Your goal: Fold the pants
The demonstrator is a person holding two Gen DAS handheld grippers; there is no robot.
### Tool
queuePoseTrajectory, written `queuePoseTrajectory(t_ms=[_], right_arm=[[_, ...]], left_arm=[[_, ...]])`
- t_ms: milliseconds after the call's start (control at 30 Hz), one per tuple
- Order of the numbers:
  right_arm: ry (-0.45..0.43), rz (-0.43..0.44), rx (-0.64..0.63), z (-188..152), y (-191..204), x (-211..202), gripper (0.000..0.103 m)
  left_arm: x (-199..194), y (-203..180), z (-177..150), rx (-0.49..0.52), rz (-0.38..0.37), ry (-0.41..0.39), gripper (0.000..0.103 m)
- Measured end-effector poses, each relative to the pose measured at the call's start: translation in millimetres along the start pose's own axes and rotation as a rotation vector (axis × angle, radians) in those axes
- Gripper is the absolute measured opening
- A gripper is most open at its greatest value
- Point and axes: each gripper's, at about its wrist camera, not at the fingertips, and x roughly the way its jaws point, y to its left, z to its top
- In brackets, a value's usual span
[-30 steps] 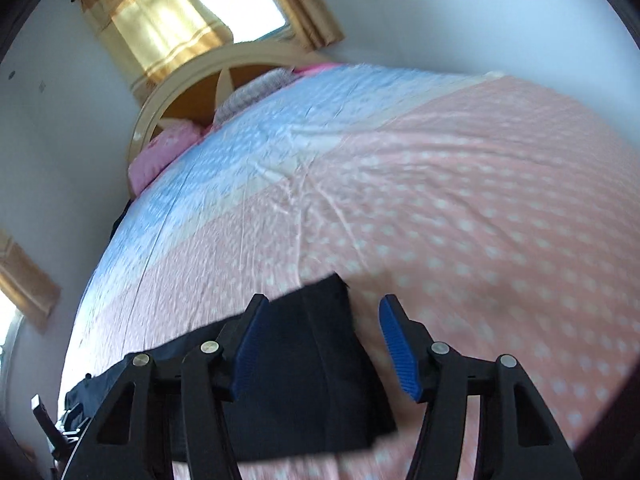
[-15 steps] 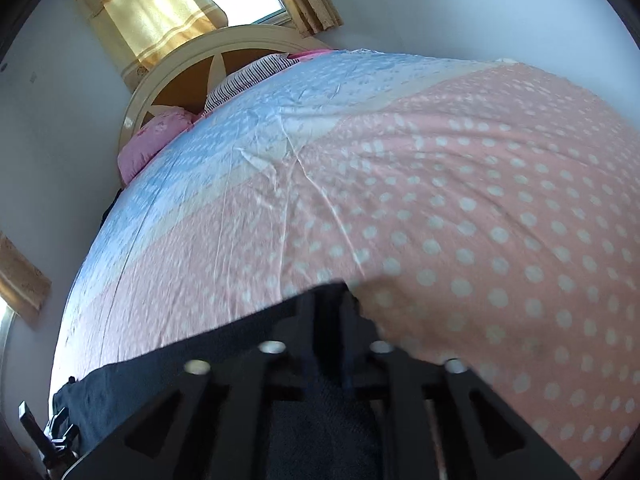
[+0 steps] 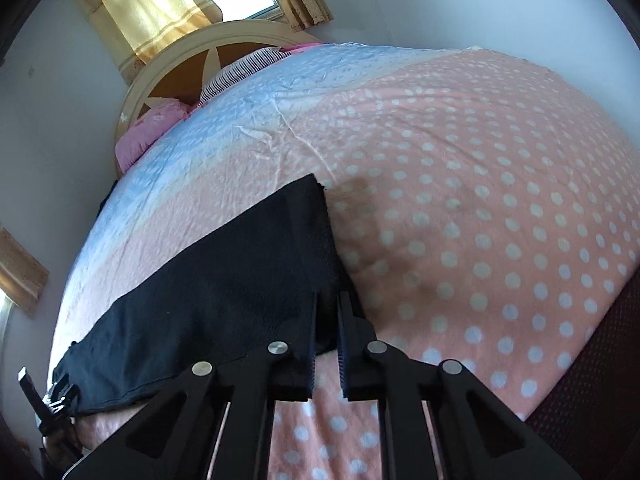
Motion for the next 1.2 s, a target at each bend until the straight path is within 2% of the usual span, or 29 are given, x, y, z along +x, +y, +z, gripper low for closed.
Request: queuePoseTrajectory(t_ms=[100,167,200,233,267,300,400,500,600,667,733,800,833,967,1067,1200], right_arm=[[0.009,-0.03,-0.003,-7,-6,8,0.009],[-0.011,0.005,0.011,-7,-12,8,0.011],[-0.014,0.004,0.015,-6,-12,6,0.017],[-0.035,-0.033,0.018,-4,-11,1,0.025],[-0.056,-0.073,0.013,-4,-10,-3,0.041],[-0.088,-0.122,0.004,-3,-6,-9,0.043],[-0.171,-0.137,-0.061,-2,21,-28,0.043],[-0.2,-0.047,-0.206,-10,71,-34,0.043],[-0.113,0.077,-0.371,-28,125,-16,0.043],[-0.069,0.108,-0.464,-47,153,-1,0.043],[-0.01,0.088,-0.551,-68,175,17,0.043],[0.086,0.045,-0.611,-90,185,35,0.043],[0.055,0.016,-0.636,-98,186,33,0.043],[0.14,0.013,-0.567,-92,181,22,0.043],[0.062,-0.039,-0.609,-95,200,10,0.043],[-0.009,0.061,-0.708,-113,245,4,0.044]], left_arm=[[0,0,0,-0.003,-0.002,0.001,0.103],[0,0,0,-0.003,-0.003,-0.002,0.103],[0,0,0,-0.004,-0.003,-0.002,0.103],[0,1,-1,-0.004,-0.005,-0.002,0.103],[0,1,-1,-0.004,-0.007,-0.001,0.103],[-1,1,-1,-0.006,-0.008,-0.003,0.103],[-5,-1,-1,-0.005,0.01,-0.011,0.103],[-7,0,-2,0.004,0.005,-0.002,0.103],[-5,2,-3,-0.001,0.0,0.002,0.103],[-3,0,-3,0.007,0.007,0.006,0.103],[-3,-1,-2,0.007,0.01,0.005,0.103],[-3,-1,-3,0.007,0.012,0.001,0.103],[-3,-1,-3,0.007,0.011,0.0,0.103],[-3,-1,-3,0.005,0.009,0.001,0.103],[-2,0,-3,0.004,0.006,0.0,0.103],[-2,0,-3,0.003,0.004,0.002,0.103]])
